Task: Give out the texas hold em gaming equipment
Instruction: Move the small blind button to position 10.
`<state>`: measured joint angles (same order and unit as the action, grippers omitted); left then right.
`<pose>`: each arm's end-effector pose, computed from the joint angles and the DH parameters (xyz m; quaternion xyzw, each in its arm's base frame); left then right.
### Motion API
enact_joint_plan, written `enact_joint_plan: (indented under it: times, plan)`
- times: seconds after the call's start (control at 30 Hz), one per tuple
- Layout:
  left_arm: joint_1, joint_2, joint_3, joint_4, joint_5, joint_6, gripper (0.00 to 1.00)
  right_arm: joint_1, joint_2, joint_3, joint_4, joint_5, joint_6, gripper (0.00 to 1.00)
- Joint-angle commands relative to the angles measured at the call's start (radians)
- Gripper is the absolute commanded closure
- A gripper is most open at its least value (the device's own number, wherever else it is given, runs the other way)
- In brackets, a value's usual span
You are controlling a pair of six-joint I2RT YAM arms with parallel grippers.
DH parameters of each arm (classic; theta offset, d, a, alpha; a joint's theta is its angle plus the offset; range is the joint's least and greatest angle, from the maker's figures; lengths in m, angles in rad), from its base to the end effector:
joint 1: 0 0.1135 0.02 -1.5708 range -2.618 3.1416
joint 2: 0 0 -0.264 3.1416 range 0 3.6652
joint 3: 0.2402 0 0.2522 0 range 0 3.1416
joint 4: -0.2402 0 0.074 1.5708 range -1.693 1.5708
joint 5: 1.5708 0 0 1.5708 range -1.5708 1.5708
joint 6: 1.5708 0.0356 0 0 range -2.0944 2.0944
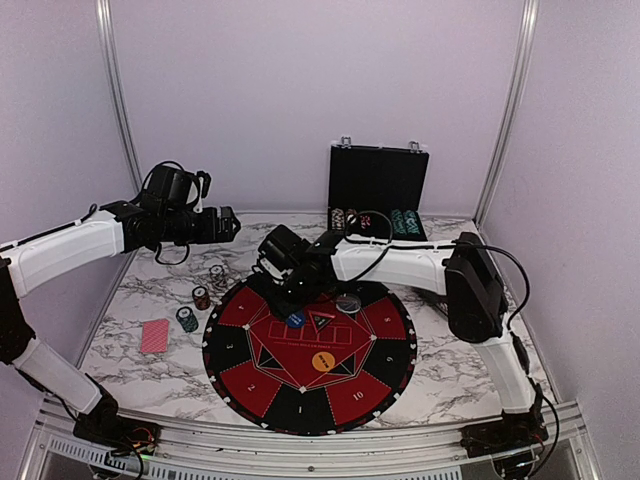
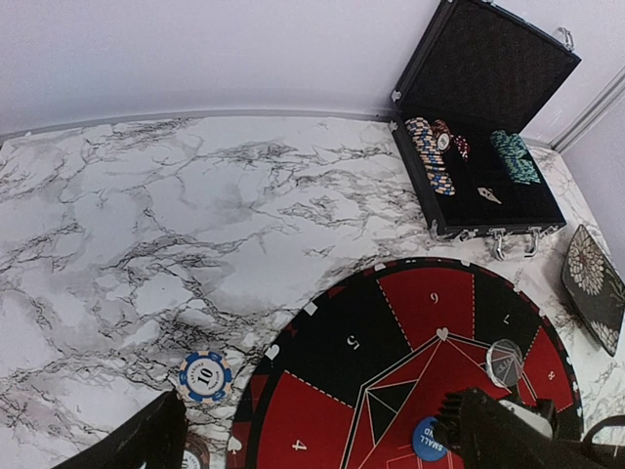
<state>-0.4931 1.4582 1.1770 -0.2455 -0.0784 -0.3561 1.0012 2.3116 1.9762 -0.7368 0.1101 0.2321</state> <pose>0.2982 -0.1571 0.3105 0.0398 0.8654 -0.1743 0.4680 0.2738 0.4202 0.1883 -0.3504 0.9020 0.0990 0.2318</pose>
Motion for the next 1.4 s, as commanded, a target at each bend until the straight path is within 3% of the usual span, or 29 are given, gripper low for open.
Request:
enact_joint_plan:
  times: [0.0, 0.37, 1.03, 1.37]
  plan:
    - [0.010, -0.018, 0.010, -0.011, 0.007, -0.002, 0.01, -0.026, 0.063, 0.076, -0.019, -0.016, -0.034, 0.40]
    - [0.011, -0.019, 0.010, -0.009, 0.004, -0.001, 0.01, -0.052, 0.157, 0.152, -0.022, -0.036, -0.047, 0.48]
    - [0.016, -0.018, 0.007, -0.009, 0.011, -0.003, 0.01, 0.002, -0.028, -0.163, 0.016, 0.020, 0.020, 0.61]
    - [0.016, -0.016, 0.006, -0.009, 0.012, -0.006, 0.01, 0.019, -0.123, -0.341, 0.050, 0.024, 0.049, 0.62]
